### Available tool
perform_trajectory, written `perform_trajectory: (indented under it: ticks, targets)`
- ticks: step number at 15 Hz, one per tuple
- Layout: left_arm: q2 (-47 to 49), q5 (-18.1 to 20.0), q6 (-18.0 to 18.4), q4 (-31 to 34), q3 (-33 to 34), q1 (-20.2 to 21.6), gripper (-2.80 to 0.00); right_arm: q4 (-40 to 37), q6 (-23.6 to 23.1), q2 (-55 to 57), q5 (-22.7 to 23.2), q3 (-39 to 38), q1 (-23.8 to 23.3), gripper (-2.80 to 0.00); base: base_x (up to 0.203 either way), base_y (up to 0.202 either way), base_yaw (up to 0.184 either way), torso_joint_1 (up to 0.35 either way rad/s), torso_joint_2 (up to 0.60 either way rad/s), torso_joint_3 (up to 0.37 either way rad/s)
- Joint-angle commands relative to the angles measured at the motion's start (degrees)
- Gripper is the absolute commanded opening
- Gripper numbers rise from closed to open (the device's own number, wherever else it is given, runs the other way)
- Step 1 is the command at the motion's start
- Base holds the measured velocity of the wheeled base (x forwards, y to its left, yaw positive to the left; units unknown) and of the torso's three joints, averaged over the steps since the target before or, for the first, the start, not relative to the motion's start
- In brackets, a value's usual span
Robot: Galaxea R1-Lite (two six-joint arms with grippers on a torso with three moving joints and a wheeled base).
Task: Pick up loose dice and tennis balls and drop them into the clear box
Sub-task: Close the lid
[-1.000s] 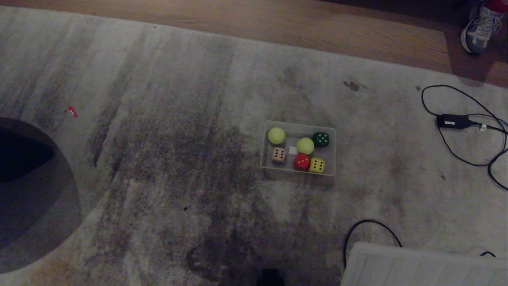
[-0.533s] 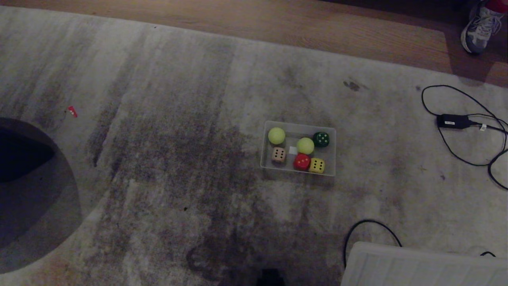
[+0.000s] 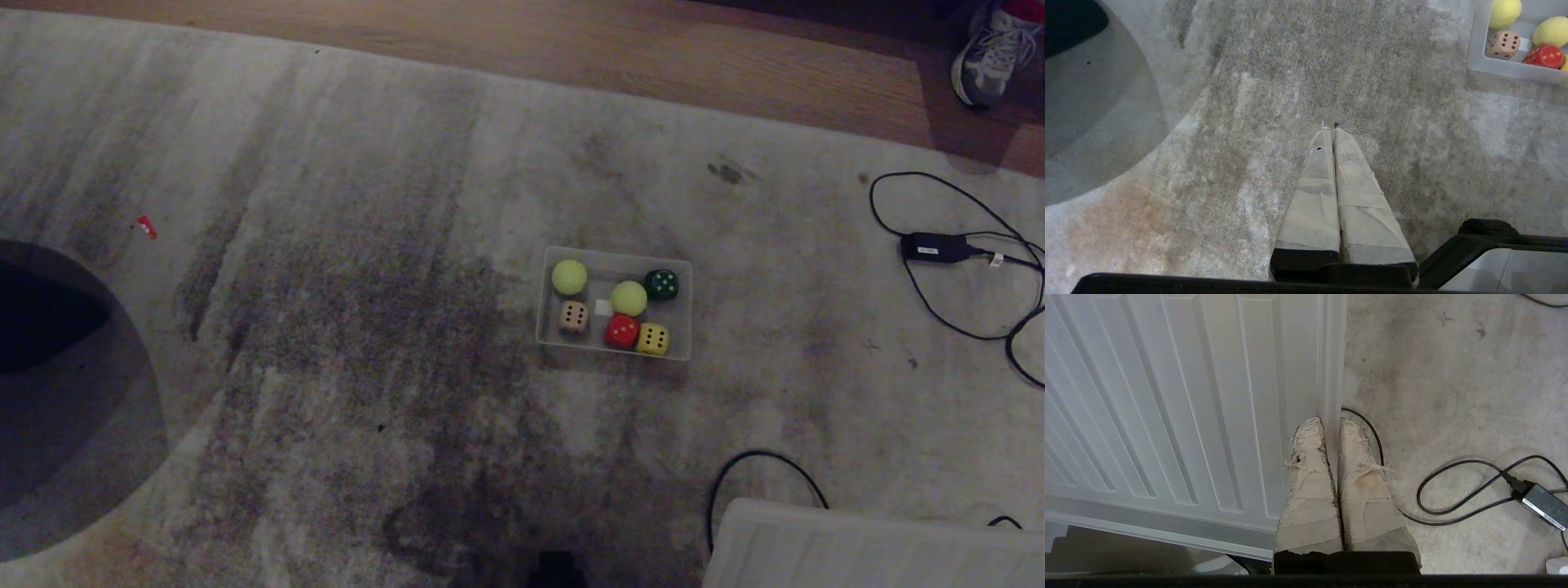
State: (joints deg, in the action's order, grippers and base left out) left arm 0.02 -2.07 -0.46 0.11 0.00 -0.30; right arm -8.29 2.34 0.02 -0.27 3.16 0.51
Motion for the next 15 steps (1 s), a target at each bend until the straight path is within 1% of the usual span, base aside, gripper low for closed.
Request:
perform_trajectory:
  ticks: [1,15]
  targets:
    - [0.1,0.0,0.0,0.0,0.1,0.0,-2.8,-0.1,0.0,-0.1,0.0,0.0,0.0,-2.8,0.0,0.0,0.0,0.004,0.0,-0.17]
    - [0.1,0.0,0.0,0.0,0.1,0.0,-2.8,-0.1,0.0,-0.1,0.0,0.0,0.0,-2.8,0.0,0.0,0.0,0.002,0.0,-0.197]
